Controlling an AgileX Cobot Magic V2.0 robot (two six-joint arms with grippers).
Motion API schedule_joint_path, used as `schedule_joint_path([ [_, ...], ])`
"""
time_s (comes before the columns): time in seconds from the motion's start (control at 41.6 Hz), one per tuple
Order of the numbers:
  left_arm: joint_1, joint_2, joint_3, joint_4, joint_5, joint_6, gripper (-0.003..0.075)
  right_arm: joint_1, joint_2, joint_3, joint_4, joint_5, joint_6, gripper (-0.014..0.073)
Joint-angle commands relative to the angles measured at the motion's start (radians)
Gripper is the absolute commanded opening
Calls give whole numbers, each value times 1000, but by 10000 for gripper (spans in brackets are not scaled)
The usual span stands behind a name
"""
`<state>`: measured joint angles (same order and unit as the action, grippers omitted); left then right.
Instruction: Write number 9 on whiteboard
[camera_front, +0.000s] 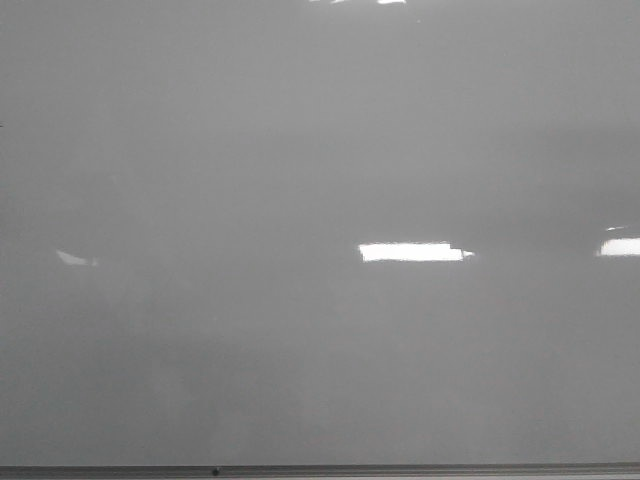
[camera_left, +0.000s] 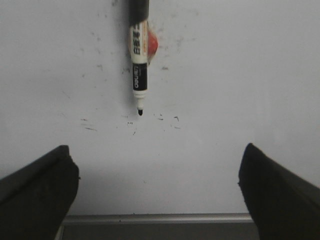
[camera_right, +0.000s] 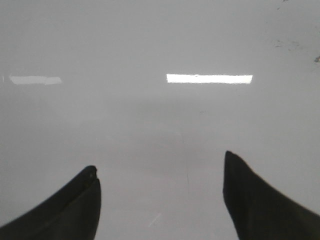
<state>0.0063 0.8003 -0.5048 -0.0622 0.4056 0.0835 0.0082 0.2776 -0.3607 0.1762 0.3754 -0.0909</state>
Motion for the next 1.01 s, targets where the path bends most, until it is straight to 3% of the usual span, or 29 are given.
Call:
schedule_joint_path([
  [0.0,-6,169,-100,3,-92,-11,618,-5,16,-39,5,-75,-3,540],
  [0.24,-7,462,-230,48,-161,-11,618,-5,16,-39,5,-75,-3,540],
  [0.361,-6,565,-268,62,-267,-11,616,-5,16,-39,5,-75,-3,540],
  [0.649,-2,616,-268,62,-361,-11,474,-5,16,-39,5,-75,-3,540],
  [0.986,42,656,-268,62,-406,-11,452,-5,16,-39,5,-75,-3,540],
])
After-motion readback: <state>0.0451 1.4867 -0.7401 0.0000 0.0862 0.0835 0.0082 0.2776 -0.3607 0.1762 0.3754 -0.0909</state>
